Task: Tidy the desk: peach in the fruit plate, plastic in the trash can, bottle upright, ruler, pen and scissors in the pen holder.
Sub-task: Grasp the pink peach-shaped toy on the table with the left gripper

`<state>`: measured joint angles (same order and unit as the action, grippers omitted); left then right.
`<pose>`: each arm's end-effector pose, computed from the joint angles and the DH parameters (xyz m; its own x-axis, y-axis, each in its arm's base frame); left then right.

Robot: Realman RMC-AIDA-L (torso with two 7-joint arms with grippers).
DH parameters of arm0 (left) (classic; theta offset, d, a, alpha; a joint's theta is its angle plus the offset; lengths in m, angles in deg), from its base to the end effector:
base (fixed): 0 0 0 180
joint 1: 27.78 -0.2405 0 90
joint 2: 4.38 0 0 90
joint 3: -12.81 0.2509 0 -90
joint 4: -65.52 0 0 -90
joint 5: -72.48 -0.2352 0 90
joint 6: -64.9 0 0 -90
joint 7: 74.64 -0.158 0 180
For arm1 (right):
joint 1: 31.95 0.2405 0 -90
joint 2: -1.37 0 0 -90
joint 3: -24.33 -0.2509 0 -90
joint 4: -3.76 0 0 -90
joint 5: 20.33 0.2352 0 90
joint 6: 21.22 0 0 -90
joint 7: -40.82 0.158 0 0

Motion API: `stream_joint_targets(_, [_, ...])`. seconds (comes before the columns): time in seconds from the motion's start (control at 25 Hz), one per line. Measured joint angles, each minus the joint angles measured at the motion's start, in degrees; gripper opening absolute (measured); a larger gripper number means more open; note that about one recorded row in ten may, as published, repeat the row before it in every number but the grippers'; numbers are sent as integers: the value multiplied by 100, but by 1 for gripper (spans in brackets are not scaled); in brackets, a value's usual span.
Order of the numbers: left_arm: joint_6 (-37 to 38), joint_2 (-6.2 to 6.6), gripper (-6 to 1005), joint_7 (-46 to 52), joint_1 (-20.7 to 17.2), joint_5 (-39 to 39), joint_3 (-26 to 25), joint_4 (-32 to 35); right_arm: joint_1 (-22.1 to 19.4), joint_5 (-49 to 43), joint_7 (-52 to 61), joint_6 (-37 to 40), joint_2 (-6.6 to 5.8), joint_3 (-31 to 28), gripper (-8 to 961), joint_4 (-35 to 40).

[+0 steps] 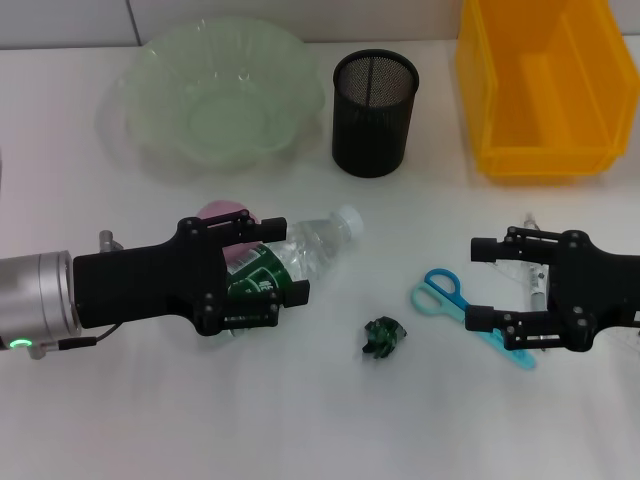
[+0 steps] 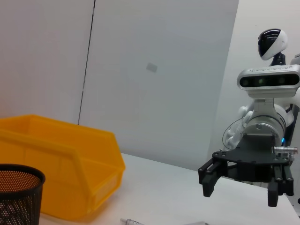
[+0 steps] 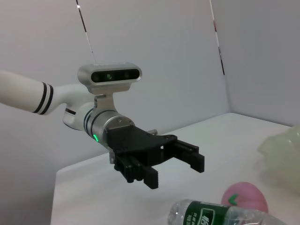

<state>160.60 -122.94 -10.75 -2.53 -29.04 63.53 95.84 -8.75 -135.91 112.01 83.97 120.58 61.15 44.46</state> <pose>-0.2645 0.3042 -0.0358 0.7700 0.1996 0.6060 0.2953 -0.9534 -0.0611 0.2827 0.2908 0.0069 0.7912 -0.2583 -0.5543 -0.3379 -0.9402 -0.0442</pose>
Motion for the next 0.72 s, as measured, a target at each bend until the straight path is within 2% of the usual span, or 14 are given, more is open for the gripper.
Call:
stream_joint_targets(0.28, [-1,0,781,-59,-15,22,-25,0,8,1,0,-31,11,0,819,0])
stream_joint_targets(0.4, [-124,-5,780,-197,-96,160,-282,0,9,1,0,-33,14,-7,819,0])
stream_joint_targets(0.48, [-328,-13,780,-225,-129,251,-483,-7,9,1,0,-35,14,-14,819,-1])
stream_joint_targets(0.52, [-712,-15,779,-167,-140,312,-571,-28,4,1,0,-41,14,-31,819,0])
stream_joint_targets(0.56, [-712,-15,779,-167,-140,312,-571,-28,4,1,0,-41,14,-31,819,0])
stream_joint_targets(0.6, [-1196,-17,779,62,-118,325,-555,-46,-10,1,0,-45,14,-42,819,-1])
stream_joint_targets(0.72, [-1638,-17,778,424,-52,295,-508,-51,-21,1,0,-50,14,-49,819,0])
